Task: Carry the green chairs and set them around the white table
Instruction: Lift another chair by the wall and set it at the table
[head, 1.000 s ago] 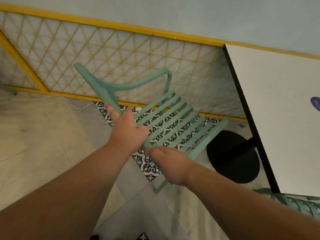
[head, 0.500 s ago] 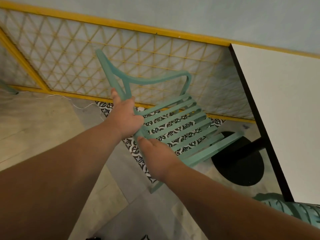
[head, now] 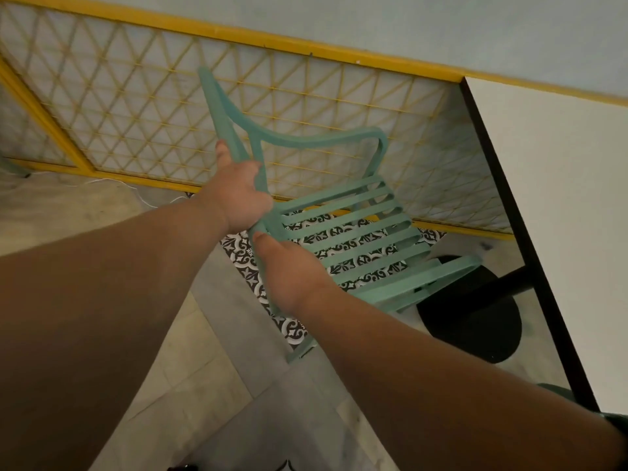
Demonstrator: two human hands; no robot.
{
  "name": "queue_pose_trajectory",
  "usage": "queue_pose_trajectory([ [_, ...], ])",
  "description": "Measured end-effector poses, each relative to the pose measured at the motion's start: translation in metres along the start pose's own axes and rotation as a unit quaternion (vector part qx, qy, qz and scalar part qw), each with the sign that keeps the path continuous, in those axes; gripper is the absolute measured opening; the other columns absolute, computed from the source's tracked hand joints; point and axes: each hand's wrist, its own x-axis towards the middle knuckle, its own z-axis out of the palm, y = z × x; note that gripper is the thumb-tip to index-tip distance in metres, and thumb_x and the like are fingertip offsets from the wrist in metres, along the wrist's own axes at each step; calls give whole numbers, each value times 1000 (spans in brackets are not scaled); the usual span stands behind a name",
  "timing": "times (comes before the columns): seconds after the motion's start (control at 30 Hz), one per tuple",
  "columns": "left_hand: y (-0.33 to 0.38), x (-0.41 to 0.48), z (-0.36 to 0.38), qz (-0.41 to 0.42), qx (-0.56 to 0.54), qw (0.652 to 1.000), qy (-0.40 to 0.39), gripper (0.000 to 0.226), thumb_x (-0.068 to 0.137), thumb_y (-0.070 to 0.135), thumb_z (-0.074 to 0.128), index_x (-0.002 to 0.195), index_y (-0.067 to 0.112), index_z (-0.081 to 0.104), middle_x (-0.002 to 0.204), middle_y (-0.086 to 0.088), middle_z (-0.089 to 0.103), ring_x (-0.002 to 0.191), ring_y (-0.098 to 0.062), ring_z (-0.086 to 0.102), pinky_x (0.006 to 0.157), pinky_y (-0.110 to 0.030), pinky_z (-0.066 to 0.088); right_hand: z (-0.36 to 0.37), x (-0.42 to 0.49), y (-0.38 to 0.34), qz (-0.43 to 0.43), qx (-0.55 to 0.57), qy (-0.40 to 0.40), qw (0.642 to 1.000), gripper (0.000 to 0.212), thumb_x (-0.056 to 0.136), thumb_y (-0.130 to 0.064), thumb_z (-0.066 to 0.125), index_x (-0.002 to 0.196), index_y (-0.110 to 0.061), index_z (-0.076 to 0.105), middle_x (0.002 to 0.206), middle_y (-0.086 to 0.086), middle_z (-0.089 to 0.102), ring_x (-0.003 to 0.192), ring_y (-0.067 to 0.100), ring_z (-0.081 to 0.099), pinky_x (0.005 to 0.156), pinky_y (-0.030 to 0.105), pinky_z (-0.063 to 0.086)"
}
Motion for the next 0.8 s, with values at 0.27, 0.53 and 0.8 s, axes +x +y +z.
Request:
queue_pose_trajectory([
  [0.27,4,-5,-6,-16,21,1000,-2,70,89,20,60,154,23,36,166,-9,-21,139,-38,42,118,-42,35,-2,-5,17,26,161,-32,986,51,104,-14,50,152,-13,35,137,20,52,124,37,51,104,42,41],
  [0.53,42,-85,30,-102,-53,987,116,76,86,38,63,151,17,29,153,-11,26,129,-38,46,98,-52,47,21,-37,129,180,240,12,954,73,94,-70,48,154,-29,40,160,1,39,142,23,42,116,43,34],
  [0.8,46,-94,62,-138,95,979,116,102,91,24,69,160,9,-5,161,-20,16,126,-42,52,90,-48,51,40,-20,201,194,8,-86,977,73,95,-73,37,140,-19,58,143,11,56,139,30,42,118,46,30],
])
